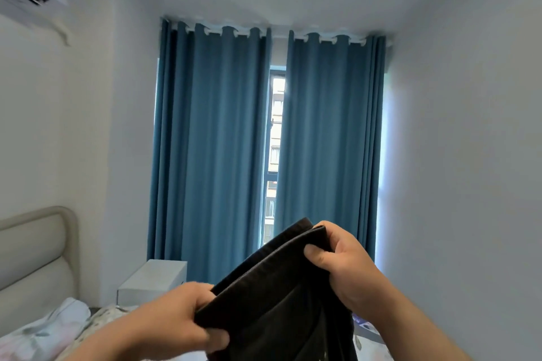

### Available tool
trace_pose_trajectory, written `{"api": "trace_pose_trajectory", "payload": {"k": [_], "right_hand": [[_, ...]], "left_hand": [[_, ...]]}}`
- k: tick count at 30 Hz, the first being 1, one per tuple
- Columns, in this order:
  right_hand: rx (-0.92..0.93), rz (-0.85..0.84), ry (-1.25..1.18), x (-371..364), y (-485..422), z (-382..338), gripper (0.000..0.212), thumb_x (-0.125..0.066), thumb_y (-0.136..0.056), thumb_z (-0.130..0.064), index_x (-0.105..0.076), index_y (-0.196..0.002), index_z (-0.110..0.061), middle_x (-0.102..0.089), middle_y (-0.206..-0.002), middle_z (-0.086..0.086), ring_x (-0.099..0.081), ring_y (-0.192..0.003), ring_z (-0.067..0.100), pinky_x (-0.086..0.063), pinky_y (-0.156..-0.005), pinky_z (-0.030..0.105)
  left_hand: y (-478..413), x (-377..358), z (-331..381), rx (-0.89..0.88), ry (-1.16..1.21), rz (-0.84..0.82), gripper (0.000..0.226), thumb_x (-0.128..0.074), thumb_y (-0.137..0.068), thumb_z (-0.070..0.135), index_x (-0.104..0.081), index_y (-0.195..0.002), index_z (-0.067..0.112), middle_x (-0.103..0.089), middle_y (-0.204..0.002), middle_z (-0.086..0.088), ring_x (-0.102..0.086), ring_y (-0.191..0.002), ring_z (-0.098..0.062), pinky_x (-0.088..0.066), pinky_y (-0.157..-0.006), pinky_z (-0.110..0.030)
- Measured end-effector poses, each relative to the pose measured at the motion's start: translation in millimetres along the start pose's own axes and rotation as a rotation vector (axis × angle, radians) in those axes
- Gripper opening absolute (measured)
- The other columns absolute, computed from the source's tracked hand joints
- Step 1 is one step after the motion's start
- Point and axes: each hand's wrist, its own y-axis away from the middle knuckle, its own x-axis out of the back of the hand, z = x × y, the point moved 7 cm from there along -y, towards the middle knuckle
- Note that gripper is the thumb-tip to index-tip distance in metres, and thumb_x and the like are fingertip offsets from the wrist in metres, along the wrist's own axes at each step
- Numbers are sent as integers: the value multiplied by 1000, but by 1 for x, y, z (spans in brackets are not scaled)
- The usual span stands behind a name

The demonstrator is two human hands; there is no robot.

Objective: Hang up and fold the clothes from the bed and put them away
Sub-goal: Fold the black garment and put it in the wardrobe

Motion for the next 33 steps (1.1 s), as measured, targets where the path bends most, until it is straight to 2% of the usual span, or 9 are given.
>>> {"api": "trace_pose_trajectory", "payload": {"k": [5,10,13,16,19,24,27,30,33], "right_hand": [[-33,32,129,18,2,-7,22,-63,-95,-12,-67,-78,-26,-70,-78,-4,-69,-75,10,-54,-67,21],[40,100,194,35,-2,-25,20,-63,-94,-4,-62,-92,-23,-71,-80,-4,-69,-79,14,-55,-71,22],[71,178,-79,41,1,-26,37,-70,-88,-6,-62,-113,-32,-76,-97,8,-74,-93,26,-60,-77,30],[-7,158,-304,38,13,-4,30,-68,-89,-30,-73,-113,-14,-73,-113,19,-69,-109,37,-60,-83,38],[-240,38,-280,21,37,38,52,-70,-87,-37,-64,-127,-4,-66,-127,20,-64,-119,36,-56,-95,43],[-211,181,-300,36,56,54,36,-70,-86,-20,-67,-121,-11,-70,-120,18,-68,-111,35,-59,-84,40],[-159,208,-397,41,53,36,30,-65,-92,-17,-66,-122,-15,-69,-122,19,-67,-112,40,-59,-84,47],[-168,274,-411,42,48,27,30,-68,-89,-20,-68,-118,-14,-70,-119,21,-68,-108,41,-59,-80,47],[-200,303,-355,45,46,24,23,-66,-88,-19,-72,-110,-13,-71,-114,22,-70,-103,40,-60,-78,45]], "left_hand": [[-10,45,-21,-57,204,384,21,-78,-55,32,-64,-66,21,-60,-62,0,-60,-57,-11,-45,-53,-24],[-21,73,-16,-197,673,574,51,-90,-59,13,-69,-103,29,-73,-86,-11,-73,-76,-27,-57,-63,-28],[-33,59,-6,-186,935,497,28,-81,-69,11,-75,-97,11,-72,-101,-25,-73,-86,-38,-60,-64,-36],[-40,45,0,-173,1053,523,21,-71,-76,11,-74,-95,3,-71,-98,-28,-73,-81,-40,-60,-61,-40],[-42,38,12,-181,1026,601,12,-66,-86,5,-71,-96,3,-73,-92,-25,-73,-77,-37,-59,-58,-39],[-51,36,19,-192,987,557,15,-71,-83,11,-75,-96,5,-74,-94,-23,-74,-81,-36,-60,-62,-38],[-58,25,14,-237,1034,356,12,-72,-82,27,-79,-86,19,-75,-87,-14,-74,-75,-27,-60,-60,-35],[-64,-30,-1,-114,1012,51,35,-89,-62,30,-78,-94,20,-74,-103,-17,-73,-93,-32,-60,-71,-34],[-63,-49,-13,-60,1098,41,44,-87,-64,16,-75,-106,9,-68,-119,-24,-67,-108,-40,-59,-79,-38]]}}
